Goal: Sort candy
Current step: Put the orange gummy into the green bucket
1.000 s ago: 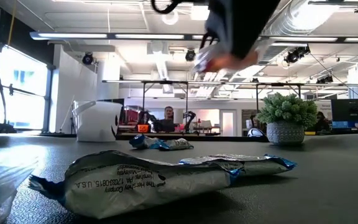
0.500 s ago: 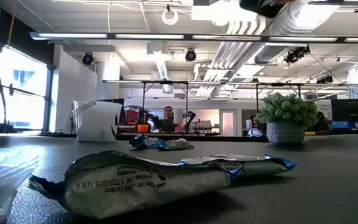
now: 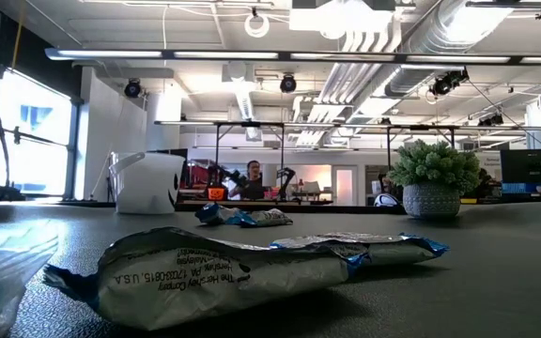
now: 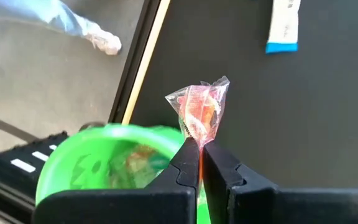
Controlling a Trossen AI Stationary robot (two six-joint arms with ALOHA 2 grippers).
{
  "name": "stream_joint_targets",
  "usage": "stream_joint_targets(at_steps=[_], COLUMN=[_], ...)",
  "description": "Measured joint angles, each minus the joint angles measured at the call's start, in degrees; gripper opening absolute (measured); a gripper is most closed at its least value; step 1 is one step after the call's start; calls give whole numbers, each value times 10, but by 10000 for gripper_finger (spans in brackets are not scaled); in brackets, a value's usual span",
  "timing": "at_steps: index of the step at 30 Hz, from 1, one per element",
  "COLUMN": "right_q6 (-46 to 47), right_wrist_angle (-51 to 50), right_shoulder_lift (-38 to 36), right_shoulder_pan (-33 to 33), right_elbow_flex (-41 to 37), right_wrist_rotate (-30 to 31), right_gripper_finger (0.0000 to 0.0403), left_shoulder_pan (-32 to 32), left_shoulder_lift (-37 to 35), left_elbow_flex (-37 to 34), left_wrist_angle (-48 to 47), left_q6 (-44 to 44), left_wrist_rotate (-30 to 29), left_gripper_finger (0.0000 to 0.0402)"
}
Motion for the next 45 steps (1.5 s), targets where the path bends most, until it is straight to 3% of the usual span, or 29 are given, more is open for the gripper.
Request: stream_joint_targets(at_steps=[13,21,31,40,45], right_q6=[43,43,54,54,57], right_wrist_angle=[-41,-65,-68,-37,82], right_shoulder_lift=[-43,-44,-55,-55,-93], right_shoulder_pan=[70,90,115,132,137], right_elbow_flex=[0,0,0,-2,-92], right_wrist_rotate=[103,113,175,211,207], right_gripper_finger=[0,0,0,0,0], left_shoulder_pan=[0,0,0,0,0], left_shoulder_lift=[0,0,0,0,0], left_elbow_flex=[0,0,0,0,0], left_wrist_angle=[3,3,3,3,3], left_q6=[-1,-1,-16,-18,-23], left_wrist_rotate=[-70,-92,-107,-107,-107], left_gripper_finger=[158,158,158,158,158])
